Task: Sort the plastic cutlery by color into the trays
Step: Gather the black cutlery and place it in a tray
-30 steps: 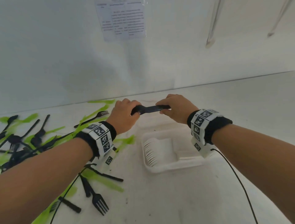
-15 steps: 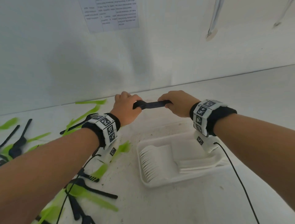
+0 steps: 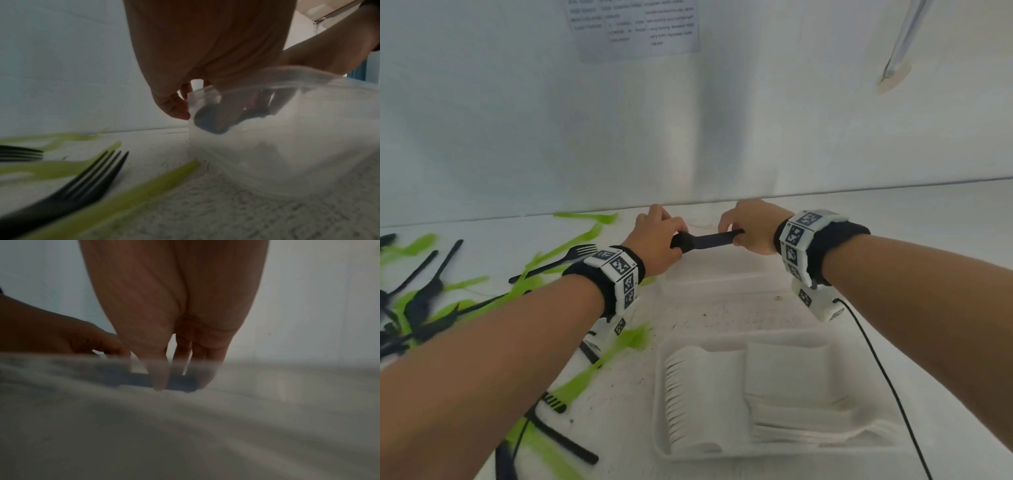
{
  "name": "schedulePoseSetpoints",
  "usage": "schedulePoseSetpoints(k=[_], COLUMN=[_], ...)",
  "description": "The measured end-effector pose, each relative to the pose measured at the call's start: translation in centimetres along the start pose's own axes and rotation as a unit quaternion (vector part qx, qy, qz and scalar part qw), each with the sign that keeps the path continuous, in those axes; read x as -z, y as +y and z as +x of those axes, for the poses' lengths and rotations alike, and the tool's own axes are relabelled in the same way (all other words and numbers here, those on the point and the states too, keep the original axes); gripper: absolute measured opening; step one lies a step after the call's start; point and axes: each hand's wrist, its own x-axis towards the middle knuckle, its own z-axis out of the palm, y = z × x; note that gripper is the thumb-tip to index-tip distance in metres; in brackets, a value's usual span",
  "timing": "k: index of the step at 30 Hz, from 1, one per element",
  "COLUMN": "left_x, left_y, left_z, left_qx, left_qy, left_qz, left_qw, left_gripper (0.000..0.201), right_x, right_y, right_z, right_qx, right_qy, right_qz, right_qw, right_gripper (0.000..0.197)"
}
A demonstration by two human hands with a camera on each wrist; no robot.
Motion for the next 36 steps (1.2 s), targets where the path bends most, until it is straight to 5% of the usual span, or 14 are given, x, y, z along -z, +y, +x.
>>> schedulePoseSetpoints(k=[13, 31, 36], left_x=[-1.5, -1.4, -1.1], left_y=[-0.3, -0.3, -1.1], left_z=[0.4, 0.0, -0.8], left_qx=[-0.012, -0.032, -0.045], left_qy=[0.061, 0.094, 0.18], left_qz=[-0.008, -0.025, -0.08], left_qw=[0.998, 0.995, 0.979], left_gripper=[0.02, 0.028, 0.025], right_x=[-1.7, -2.1, -1.6], right_y=[-1.2, -2.2, -1.7], right_z=[1.3, 1.8, 0.8], right_qx=[0.019, -0.049, -0.045], right_qy=[-0.033, -0.008, 0.027], right_qz=[-0.177, -0.166, -0.145], right_qw=[0.984, 0.985, 0.988], right_gripper=[0.024, 0.02, 0.019])
